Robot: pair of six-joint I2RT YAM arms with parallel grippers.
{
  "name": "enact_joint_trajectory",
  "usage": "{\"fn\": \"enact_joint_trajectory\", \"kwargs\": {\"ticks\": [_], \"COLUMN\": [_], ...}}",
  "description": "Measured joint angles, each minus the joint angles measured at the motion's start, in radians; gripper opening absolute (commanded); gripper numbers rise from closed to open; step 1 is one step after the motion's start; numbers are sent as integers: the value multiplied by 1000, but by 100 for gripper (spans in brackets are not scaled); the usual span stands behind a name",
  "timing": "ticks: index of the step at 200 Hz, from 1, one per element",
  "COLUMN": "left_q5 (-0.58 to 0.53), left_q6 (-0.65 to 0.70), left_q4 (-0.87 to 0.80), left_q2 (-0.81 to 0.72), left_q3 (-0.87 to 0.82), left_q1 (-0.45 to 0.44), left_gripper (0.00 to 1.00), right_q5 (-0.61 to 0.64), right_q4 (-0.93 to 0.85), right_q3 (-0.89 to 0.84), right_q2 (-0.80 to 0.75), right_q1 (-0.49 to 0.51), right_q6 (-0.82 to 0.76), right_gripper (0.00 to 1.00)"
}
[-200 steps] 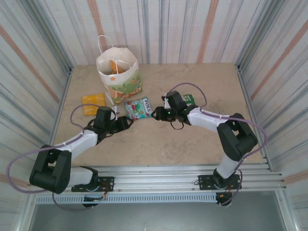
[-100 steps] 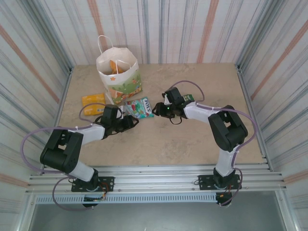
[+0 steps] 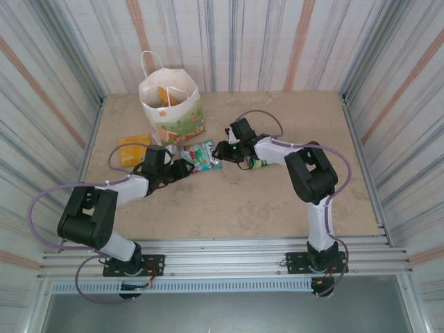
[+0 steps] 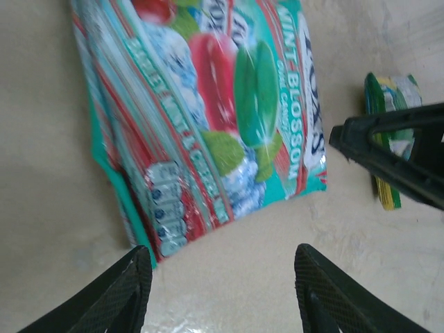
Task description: Place the snacks into the paper bag
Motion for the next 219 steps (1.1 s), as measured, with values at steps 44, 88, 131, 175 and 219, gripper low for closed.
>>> {"fn": "enact_joint_trajectory", "kwargs": {"ticks": [44,88,131,175,219], "left_q5": [-11,-9,3,22,22], "left_q6": [31,54,63,63,63], "left_q4": [-21,-26,-22,0,6], "left_q2": [14,95,160,194,201], "left_q3": [21,58,90,113,117], "left_q1": [36,46,48,48,47], "left_gripper": [56,52,50,47,46], "right_q5": [-47,-108,-159,-229,-263], "right_q4": [-15,1,32,93,166], "right_q3": [60,116,119,102,57], "right_q2": [64,117,135,146,146], "right_q1": [-15,-24,-24,-23,-23], "right_q6": [-8,-5,7,39,84], "right_gripper": [57,53,51,50,29]}}
